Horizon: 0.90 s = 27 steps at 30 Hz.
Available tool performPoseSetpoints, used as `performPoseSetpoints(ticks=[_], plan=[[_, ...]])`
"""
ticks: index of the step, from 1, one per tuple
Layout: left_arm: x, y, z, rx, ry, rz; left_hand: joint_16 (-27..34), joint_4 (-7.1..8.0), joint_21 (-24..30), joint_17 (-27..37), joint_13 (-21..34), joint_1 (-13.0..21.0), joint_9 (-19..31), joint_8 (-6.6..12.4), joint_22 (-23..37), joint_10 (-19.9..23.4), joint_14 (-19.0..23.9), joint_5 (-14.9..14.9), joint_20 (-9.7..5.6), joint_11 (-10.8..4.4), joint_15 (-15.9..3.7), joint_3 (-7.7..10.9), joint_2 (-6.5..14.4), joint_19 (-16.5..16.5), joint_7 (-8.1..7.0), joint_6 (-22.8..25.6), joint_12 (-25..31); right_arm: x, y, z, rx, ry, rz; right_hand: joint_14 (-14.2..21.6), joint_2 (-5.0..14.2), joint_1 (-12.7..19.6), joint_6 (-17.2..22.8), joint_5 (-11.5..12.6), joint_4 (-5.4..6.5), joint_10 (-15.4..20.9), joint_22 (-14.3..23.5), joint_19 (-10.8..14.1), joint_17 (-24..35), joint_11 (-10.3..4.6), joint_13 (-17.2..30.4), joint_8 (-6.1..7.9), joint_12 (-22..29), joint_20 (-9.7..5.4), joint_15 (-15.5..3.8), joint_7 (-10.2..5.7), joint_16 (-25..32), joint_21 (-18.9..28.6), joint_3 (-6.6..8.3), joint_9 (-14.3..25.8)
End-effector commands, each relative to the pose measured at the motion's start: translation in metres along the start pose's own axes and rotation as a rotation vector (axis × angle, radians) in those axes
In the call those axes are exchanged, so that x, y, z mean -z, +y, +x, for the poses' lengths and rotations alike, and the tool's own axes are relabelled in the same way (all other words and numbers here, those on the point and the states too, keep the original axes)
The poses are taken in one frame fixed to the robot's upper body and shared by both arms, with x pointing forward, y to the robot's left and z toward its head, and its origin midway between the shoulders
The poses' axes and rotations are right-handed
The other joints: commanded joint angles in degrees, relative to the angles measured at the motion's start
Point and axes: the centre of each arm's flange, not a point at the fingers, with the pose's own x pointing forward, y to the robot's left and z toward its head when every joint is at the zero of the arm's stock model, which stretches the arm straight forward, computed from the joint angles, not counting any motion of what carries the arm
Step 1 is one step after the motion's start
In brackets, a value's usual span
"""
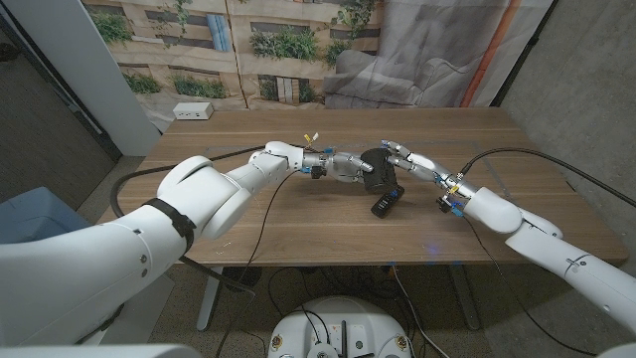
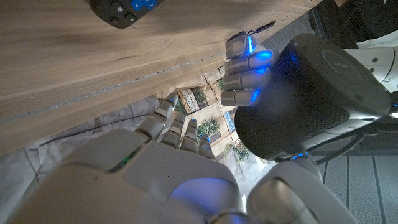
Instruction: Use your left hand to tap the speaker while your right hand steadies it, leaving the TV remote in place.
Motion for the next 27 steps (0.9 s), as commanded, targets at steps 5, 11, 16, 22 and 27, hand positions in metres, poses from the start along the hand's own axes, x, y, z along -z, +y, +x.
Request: performPoseSetpoints(ticks=[5, 11, 16, 22, 27], plan=[[-0.007, 0.005, -0.009, -0.003, 0.012, 0.017, 0.8, 1.77, 1.6, 1.4, 11.3, 8.4, 1.6, 19.2, 1.3, 19.6, 5.3, 1.3, -5.81, -15.41, -14.19, 1.37, 12.1, 0.2, -10.16, 14.8, 0.0, 0.003, -0.018, 0.0, 0.038, 0.036, 0.007, 0.6, -0.19, -0.4, 0.2, 0.2, 0.2, 0.7, 0.2, 0.8, 0.2, -0.03, 0.1, 0.32, 0.3, -0.21, -0.29, 0.04, 0.5, 0.2, -0.28, 0.1], [-0.013, 0.006, -0.014, 0.011, 0.018, 0.031, 0.7, 1.7, 1.6, 1.4, 11.2, 8.1, 1.0, 18.56, 1.0, 19.8, 5.5, 1.0, -5.78, -15.62, -14.16, 1.28, 12.2, 0.1, -10.28, 14.9, -0.4, 0.002, -0.023, 0.004, 0.057, 0.039, 0.008, 0.6, -0.12, -0.5, 0.3, 0.2, 0.23, 0.7, 0.2, 0.9, 0.3, -0.15, 0.1, 0.36, 0.3, -0.25, -0.3, 0.08, 0.5, 0.2, -0.33, 0.1], [-0.02, 0.008, -0.021, 0.022, 0.02, 0.046, 0.4, 1.59, 1.6, 1.2, 11.2, 8.0, 0.7, 18.06, 0.8, 19.9, 5.4, 0.8, -5.74, -15.64, -14.16, 1.24, 12.2, 0.0, -10.21, 15.1, -0.7, 0.0, -0.03, 0.006, 0.075, 0.043, 0.005, 0.7, -0.02, -0.5, 0.4, 0.3, 0.25, 0.9, 0.2, 0.9, 0.3, -0.12, 0.1, 0.38, 0.4, -0.27, -0.32, 0.12, 0.5, 0.2, -0.36, 0.1], [-0.032, 0.011, -0.032, 0.035, 0.022, 0.09, 0.2, 1.5, 1.7, 1.1, 11.1, 7.8, 0.5, 17.65, 0.6, 20.1, 5.5, 0.6, -5.78, -15.63, -14.16, 1.2, 12.2, 0.1, -10.16, 15.4, -1.0, 0.003, -0.037, 0.011, 0.119, 0.058, 0.021, 0.8, 0.16, -0.5, 0.6, 0.4, 0.3, 1.0, 0.2, 1.0, 0.3, -0.07, 0.1, 0.43, 0.4, -0.25, -0.3, 0.14, 0.5, 0.2, -0.35, 0.1], [-0.04, 0.014, -0.042, 0.034, 0.045, 0.13, -0.1, 1.4, 1.7, 1.0, 11.0, 7.8, 0.4, 17.27, 0.5, 20.2, 5.3, 0.5, -5.74, -15.64, -14.16, 1.15, 12.1, 0.1, -10.32, 15.6, -1.4, 0.005, -0.041, 0.015, 0.149, 0.064, 0.02, 0.8, 0.4, -0.4, 0.8, 0.4, 0.34, 1.1, 0.2, 1.0, 0.3, -0.01, 0.1, 0.48, 0.4, -0.24, -0.32, 0.22, 0.6, 0.2, -0.3, 0.1]])
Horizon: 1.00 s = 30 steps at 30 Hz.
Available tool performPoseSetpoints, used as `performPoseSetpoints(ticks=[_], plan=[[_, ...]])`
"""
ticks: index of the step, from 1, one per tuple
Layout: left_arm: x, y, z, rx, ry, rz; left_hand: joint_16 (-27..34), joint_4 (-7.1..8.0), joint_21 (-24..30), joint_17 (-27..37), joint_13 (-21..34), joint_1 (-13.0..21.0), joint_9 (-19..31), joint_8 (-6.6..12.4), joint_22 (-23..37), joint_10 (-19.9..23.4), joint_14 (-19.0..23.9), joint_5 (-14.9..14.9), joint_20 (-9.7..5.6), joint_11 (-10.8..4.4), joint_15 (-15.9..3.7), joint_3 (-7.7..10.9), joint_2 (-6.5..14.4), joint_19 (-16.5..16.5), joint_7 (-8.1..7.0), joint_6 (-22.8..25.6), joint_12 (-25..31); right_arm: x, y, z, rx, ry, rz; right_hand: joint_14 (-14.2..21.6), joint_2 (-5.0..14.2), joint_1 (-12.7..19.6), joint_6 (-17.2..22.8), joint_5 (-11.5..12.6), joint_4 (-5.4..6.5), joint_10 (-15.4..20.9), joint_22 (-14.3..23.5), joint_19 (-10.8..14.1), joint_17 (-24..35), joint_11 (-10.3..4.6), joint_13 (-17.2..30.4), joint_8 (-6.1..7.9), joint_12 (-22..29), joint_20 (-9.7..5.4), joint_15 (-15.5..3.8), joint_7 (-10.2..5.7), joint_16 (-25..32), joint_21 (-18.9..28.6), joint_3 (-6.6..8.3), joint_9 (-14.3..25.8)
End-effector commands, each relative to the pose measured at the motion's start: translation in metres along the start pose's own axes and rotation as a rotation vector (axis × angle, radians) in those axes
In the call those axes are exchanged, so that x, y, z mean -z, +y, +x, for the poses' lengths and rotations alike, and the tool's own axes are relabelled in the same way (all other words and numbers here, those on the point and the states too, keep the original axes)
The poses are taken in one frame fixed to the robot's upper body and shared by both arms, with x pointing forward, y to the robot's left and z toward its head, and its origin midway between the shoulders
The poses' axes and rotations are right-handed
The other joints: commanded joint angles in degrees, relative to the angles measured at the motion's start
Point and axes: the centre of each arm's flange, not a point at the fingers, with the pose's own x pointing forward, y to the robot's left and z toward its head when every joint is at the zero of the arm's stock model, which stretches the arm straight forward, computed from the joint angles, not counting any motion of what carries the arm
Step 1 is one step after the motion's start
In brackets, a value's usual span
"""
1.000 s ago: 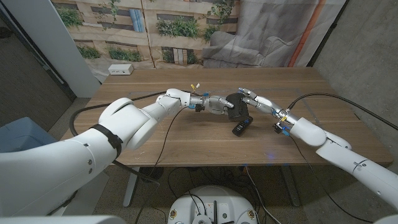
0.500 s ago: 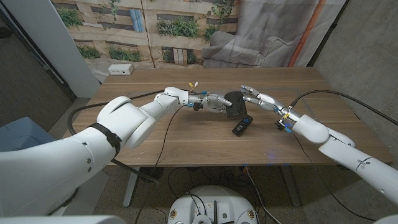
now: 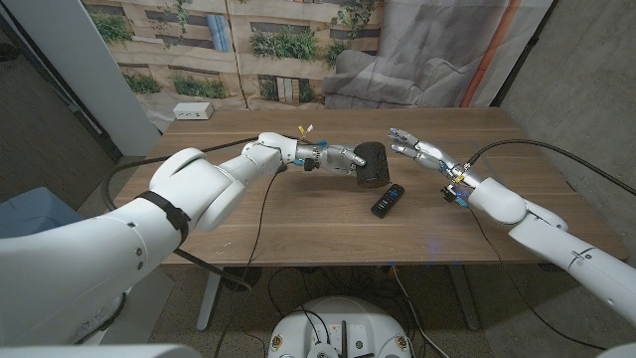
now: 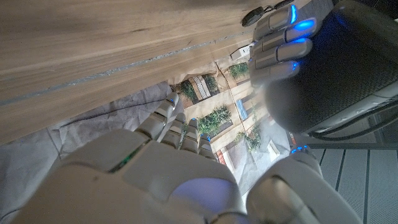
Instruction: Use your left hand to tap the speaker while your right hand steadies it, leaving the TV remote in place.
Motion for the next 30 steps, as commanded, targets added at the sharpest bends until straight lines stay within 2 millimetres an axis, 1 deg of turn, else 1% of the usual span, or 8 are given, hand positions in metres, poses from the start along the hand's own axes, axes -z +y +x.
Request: performPoseSetpoints(ticks=[1, 7, 13, 17, 21, 25, 30], plan=[[-0.017, 0.007, -0.021, 0.01, 0.034, 0.077, -0.3, 1.32, 0.2, 0.1, 10.9, 7.8, 0.5, 17.18, 0.1, 20.2, 5.4, -0.2, -5.75, -15.63, -14.03, 1.24, 12.2, 0.1, -10.41, 15.6, -0.2, 0.002, -0.011, 0.01, 0.073, 0.021, 0.01, 0.4, 0.47, -0.4, 0.6, 0.4, 0.1, 0.6, 0.2, 0.7, 0.3, 0.12, 0.1, 0.49, 0.2, 0.04, 0.08, 0.05, 0.6, 0.2, -0.04, 0.1], [-0.024, 0.013, -0.029, -0.006, 0.076, 0.138, -0.7, 1.27, 0.2, 0.0, 10.9, 7.8, 0.5, 16.82, 0.0, 20.1, 5.1, -0.2, -5.74, -15.71, -14.03, 1.26, 12.3, -0.1, -10.93, 15.7, -0.6, 0.003, -0.013, 0.013, 0.123, 0.032, 0.018, 0.5, 0.75, -0.4, 0.9, 0.4, 0.15, 0.9, 0.2, 0.7, 0.3, 0.19, 0.1, 0.57, 0.3, 0.12, 0.12, 0.11, 0.6, 0.1, 0.0, 0.1], [-0.032, 0.017, -0.04, -0.034, 0.104, 0.214, -0.9, 1.23, 0.2, -0.1, 10.9, 7.8, 0.6, 16.58, -0.1, 20.2, 4.9, -0.3, -5.67, -15.73, -14.02, 1.26, 12.4, -0.2, -10.82, 15.8, -0.8, 0.007, -0.011, 0.018, 0.184, 0.047, 0.061, 0.6, 1.0, -0.4, 1.1, 0.5, 0.21, 1.0, 0.2, 0.8, 0.3, 0.3, 0.1, 0.63, 0.3, 0.17, 0.15, 0.18, 0.6, 0.1, 0.01, 0.1], [-0.036, 0.018, -0.046, -0.087, 0.118, 0.252, -0.9, 1.2, 0.2, -0.1, 11.0, 7.8, 0.6, 16.45, -0.1, 20.2, 4.9, -0.3, -5.67, -15.73, -14.02, 1.24, 12.5, -0.2, -10.96, 15.8, -1.0, 0.009, -0.01, 0.023, 0.2, 0.049, 0.074, 0.7, 1.17, -0.5, 1.2, 0.6, 0.27, 1.1, 0.2, 0.9, 0.3, 0.32, 0.1, 0.63, 0.3, 0.16, 0.1, 0.26, 0.6, 0.1, 0.0, 0.1], [-0.038, 0.017, -0.052, -0.191, 0.126, 0.307, -1.0, 1.17, 0.2, -0.1, 11.0, 7.9, 0.6, 16.36, -0.2, 20.3, 5.0, -0.3, -5.7, -15.71, -14.02, 1.21, 12.5, -0.2, -10.97, 16.0, -1.1, 0.013, -0.009, 0.03, 0.233, 0.054, 0.097, 0.8, 1.29, -0.5, 1.3, 0.6, 0.31, 1.2, 0.2, 1.0, 0.3, 0.36, 0.1, 0.63, 0.3, 0.13, 0.14, 0.3, 0.7, 0.2, -0.01, 0.1], [-0.038, 0.016, -0.053, -0.268, 0.133, 0.356, -1.0, 1.12, 0.3, -0.1, 11.0, 8.0, 0.6, 16.27, -0.2, 20.3, 5.1, -0.3, -5.81, -15.69, -14.03, 1.2, 12.6, -0.1, -10.85, 16.3, -1.2, 0.017, -0.011, 0.034, 0.252, 0.052, 0.107, 0.8, 1.44, -0.5, 1.5, 0.6, 0.36, 1.3, 0.2, 1.1, 0.4, 0.37, 0.1, 0.68, 0.3, 0.09, 0.15, 0.33, 0.7, 0.2, -0.03, 0.1], [-0.04, 0.013, -0.052, -0.321, 0.146, 0.407, -1.0, 1.0, 0.4, -0.1, 11.0, 8.2, 0.6, 16.14, -0.2, 20.5, 5.2, -0.4, -5.95, -15.69, -14.03, 1.17, 12.5, 0.1, -10.91, 16.6, -1.4, 0.021, -0.013, 0.039, 0.268, 0.051, 0.119, 0.9, 1.55, -0.5, 1.6, 0.7, 0.39, 1.4, 0.2, 1.1, 0.4, 0.42, 0.1, 0.69, 0.3, 0.05, 0.05, 0.34, 0.7, 0.2, -0.05, 0.1]])
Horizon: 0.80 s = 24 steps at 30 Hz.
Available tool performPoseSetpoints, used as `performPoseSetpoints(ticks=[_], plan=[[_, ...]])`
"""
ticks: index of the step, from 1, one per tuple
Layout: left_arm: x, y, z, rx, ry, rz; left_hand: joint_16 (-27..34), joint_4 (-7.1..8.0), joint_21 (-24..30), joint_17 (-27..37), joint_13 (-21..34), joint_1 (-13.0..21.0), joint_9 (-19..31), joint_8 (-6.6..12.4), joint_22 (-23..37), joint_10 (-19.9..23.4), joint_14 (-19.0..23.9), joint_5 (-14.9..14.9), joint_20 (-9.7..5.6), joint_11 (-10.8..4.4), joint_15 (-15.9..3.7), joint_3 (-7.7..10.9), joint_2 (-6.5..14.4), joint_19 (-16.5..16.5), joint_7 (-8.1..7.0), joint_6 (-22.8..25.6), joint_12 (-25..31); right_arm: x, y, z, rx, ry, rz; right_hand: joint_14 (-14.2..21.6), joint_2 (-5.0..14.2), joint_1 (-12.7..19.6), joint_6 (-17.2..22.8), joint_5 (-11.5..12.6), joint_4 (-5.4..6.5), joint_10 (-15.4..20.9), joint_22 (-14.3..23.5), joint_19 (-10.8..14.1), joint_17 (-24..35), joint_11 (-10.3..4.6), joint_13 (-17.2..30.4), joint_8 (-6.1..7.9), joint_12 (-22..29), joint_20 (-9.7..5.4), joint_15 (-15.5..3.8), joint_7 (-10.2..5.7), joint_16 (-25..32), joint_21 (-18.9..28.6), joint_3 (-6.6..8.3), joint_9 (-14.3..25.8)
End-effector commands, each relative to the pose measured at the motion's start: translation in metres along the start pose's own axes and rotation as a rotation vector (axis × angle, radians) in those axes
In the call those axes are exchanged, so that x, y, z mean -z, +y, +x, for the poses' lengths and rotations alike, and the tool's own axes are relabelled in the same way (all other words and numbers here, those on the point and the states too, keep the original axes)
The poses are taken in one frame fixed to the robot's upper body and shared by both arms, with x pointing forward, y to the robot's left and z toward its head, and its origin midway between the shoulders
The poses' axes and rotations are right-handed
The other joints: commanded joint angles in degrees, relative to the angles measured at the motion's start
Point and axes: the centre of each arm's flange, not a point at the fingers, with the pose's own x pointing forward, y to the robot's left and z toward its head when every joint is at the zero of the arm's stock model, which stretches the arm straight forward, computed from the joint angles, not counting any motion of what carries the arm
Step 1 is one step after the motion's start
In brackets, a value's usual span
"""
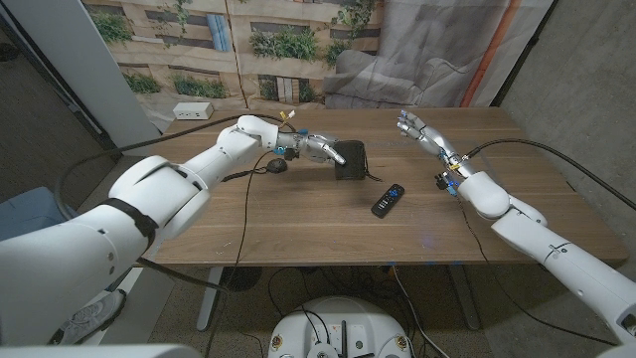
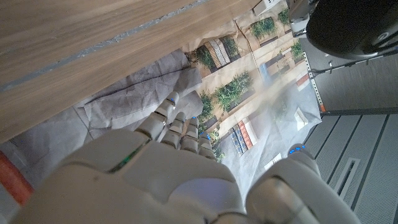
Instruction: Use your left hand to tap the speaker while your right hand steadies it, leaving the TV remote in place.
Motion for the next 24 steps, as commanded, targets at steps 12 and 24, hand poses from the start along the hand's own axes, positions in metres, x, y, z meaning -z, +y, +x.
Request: performPoseSetpoints(ticks=[12, 24], plan=[[-0.03, -0.014, 0.0, -0.283, 0.036, 0.259, -0.1, 0.79, 0.5, 0.2, 11.0, 8.4, 0.6, 15.84, 0.0, 20.3, 5.2, -0.1, -6.07, -15.49, -13.4, 1.16, 12.4, 0.2, -10.89, 17.2, -0.4, 0.02, -0.004, 0.023, 0.089, 0.014, 0.078, 0.6, 0.8, 0.4, 0.5, 0.4, 0.42, 0.7, 0.2, 0.6, 0.1, -0.03, 0.1, 0.21, 0.3, -0.2, 0.06, -0.21, 0.3, 0.1, -0.12, 0.1], [-0.031, -0.021, -0.003, -0.416, 0.151, 0.415, -0.2, 0.78, 0.5, 0.2, 11.0, 8.6, 0.6, 15.45, 0.0, 20.6, 5.3, -0.2, -6.2, -15.49, -13.41, 0.99, 12.3, 0.2, -10.83, 17.6, -0.7, 0.032, -0.005, 0.027, 0.134, 0.038, 0.235, 0.3, 1.05, 0.2, 0.7, 0.4, 0.53, 0.8, 0.2, 0.4, 0.1, 0.19, 0.1, 0.15, 0.3, -0.21, -0.06, 0.21, 0.1, 0.0, -0.2, 0.1]])
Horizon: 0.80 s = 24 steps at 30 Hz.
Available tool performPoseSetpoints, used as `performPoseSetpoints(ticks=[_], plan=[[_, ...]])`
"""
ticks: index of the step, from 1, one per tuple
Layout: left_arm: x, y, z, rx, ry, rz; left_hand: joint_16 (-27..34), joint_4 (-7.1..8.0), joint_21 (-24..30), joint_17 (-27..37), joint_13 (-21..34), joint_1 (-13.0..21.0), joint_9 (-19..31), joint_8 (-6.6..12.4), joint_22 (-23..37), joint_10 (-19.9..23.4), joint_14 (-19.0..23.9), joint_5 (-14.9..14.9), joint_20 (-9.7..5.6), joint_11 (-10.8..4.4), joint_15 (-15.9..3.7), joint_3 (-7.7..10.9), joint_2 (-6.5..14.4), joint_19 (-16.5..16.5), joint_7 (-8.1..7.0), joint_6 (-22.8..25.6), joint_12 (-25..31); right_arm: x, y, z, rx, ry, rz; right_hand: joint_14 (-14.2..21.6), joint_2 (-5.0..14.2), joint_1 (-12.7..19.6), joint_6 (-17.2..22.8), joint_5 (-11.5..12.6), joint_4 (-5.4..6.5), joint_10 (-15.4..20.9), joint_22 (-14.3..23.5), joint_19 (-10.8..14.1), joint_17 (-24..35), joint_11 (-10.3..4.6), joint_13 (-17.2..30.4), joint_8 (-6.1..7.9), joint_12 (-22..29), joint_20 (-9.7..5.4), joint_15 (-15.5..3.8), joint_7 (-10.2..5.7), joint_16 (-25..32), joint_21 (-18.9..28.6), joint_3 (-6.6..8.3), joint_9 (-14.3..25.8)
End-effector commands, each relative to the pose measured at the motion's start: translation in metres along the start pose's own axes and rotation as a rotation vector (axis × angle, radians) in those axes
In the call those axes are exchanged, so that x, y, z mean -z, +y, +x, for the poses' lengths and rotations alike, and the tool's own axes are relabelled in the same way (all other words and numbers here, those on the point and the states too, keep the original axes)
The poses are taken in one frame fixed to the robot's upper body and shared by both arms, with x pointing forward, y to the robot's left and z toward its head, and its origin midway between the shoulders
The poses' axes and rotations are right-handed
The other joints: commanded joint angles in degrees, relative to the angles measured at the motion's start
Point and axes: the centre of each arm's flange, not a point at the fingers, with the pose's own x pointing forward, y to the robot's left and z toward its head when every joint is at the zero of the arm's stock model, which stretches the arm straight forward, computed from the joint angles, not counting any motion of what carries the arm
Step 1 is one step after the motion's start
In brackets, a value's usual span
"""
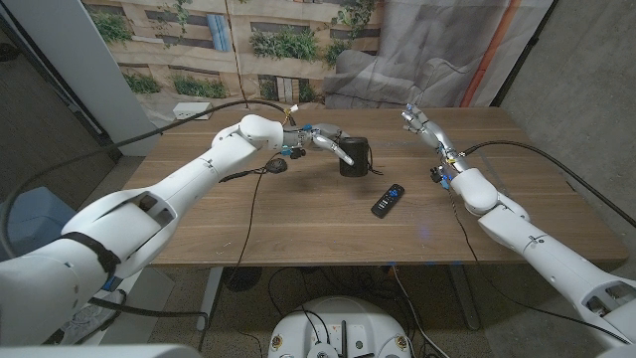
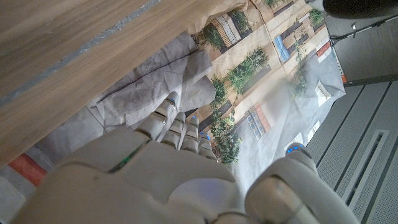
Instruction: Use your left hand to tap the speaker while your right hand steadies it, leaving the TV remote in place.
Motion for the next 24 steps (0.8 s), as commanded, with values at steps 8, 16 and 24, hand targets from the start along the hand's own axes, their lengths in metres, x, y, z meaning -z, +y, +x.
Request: performPoseSetpoints(ticks=[8, 16, 24], plan=[[-0.001, -0.013, -0.004, -0.145, 0.122, 0.207, 0.1, 0.9, 0.3, 0.1, 11.0, 8.7, 0.6, 15.25, 0.0, 20.4, 5.1, 0.2, -6.3, -15.48, -13.2, 0.88, 12.3, 0.1, -10.88, 17.7, -0.3, 0.014, 0.0, 0.006, 0.042, 0.065, 0.225, -1.0, 0.76, -1.1, 0.3, 0.4, 0.73, -0.1, 0.2, -1.4, 0.2, 0.51, 0.2, -0.04, 0.0, -0.28, 0.11, 1.05, -0.4, -0.5, -0.3, 0.1], [0.004, -0.02, -0.007, -0.215, 0.138, 0.215, -1.0, 1.07, 0.3, -0.4, 11.2, 8.5, 0.6, 14.78, -0.1, 20.8, 4.0, 0.1, -6.08, -15.51, -13.04, 0.87, 12.3, -0.2, -10.92, 18.0, -0.6, 0.014, 0.001, -0.001, 0.067, 0.116, 0.299, -0.9, 1.03, -2.4, 0.4, 0.3, 1.46, 0.1, 0.2, -4.1, 0.2, 0.76, 0.1, -0.22, 0.0, -0.54, 0.48, 2.43, -0.3, -1.0, -0.89, 0.0], [0.011, -0.028, -0.014, -0.274, 0.166, 0.221, -1.3, 1.18, 0.2, -0.6, 11.3, 8.3, 0.6, 14.53, -0.1, 21.0, 3.8, 0.1, -6.01, -15.56, -12.96, 0.85, 12.3, -0.4, -10.98, 18.1, -0.8, 0.013, 0.004, -0.006, 0.08, 0.164, 0.347, 0.3, 1.38, -3.9, -0.3, 0.3, 2.31, -0.1, 0.1, -6.3, 0.0, 1.84, -0.1, -0.64, -0.2, -0.4, 2.52, 3.81, 0.1, -0.9, -1.57, 0.0]])
